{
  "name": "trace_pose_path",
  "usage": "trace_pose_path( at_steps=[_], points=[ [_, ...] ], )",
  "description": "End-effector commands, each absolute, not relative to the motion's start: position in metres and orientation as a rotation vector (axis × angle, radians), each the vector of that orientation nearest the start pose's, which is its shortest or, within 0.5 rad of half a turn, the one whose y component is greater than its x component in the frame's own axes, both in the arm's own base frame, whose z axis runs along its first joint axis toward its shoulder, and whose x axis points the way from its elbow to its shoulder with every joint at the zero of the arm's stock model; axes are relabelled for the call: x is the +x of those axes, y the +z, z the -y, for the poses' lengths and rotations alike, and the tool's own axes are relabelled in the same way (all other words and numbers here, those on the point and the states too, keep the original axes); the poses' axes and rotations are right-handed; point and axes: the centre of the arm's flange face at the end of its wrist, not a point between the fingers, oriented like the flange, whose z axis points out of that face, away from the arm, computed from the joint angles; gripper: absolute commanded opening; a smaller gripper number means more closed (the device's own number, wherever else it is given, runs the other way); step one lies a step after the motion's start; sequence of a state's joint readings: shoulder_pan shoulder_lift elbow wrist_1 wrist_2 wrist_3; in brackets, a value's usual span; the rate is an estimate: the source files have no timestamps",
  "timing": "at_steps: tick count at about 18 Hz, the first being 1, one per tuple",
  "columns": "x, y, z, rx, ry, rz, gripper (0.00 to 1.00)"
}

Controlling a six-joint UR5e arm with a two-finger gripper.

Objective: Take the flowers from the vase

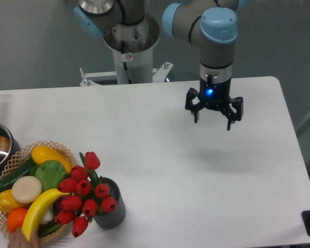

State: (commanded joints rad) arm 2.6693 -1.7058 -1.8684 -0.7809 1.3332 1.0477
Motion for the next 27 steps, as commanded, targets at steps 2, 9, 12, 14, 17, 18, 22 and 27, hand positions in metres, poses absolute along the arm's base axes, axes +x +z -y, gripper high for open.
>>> trace_pose_path(
  at_steps=[2,9,12,14,17,18,22,27],
  points=[
    [-0.402,0.362,-0.399,-2.721,0.249,-0.030,1.00],
    [-0.377,0.348,-0.457,-2.674,0.140,-0.139,1.00],
    [-0.366,0.352,-0.469,-2.598,0.073,-0.170,1.00],
    [-0.360,0.355,-0.478,-2.488,-0.029,-0.191,1.00],
    [-0.353,0.356,-0.487,-2.375,-0.143,-0.210,1.00],
    [-0.353,0.356,-0.491,-2.338,-0.177,-0.215,1.00],
    [-0.356,0.354,-0.516,-2.221,-0.283,-0.249,1.00],
    [-0.347,0.342,-0.550,-2.183,-0.349,-0.303,1.00]
  ],
)
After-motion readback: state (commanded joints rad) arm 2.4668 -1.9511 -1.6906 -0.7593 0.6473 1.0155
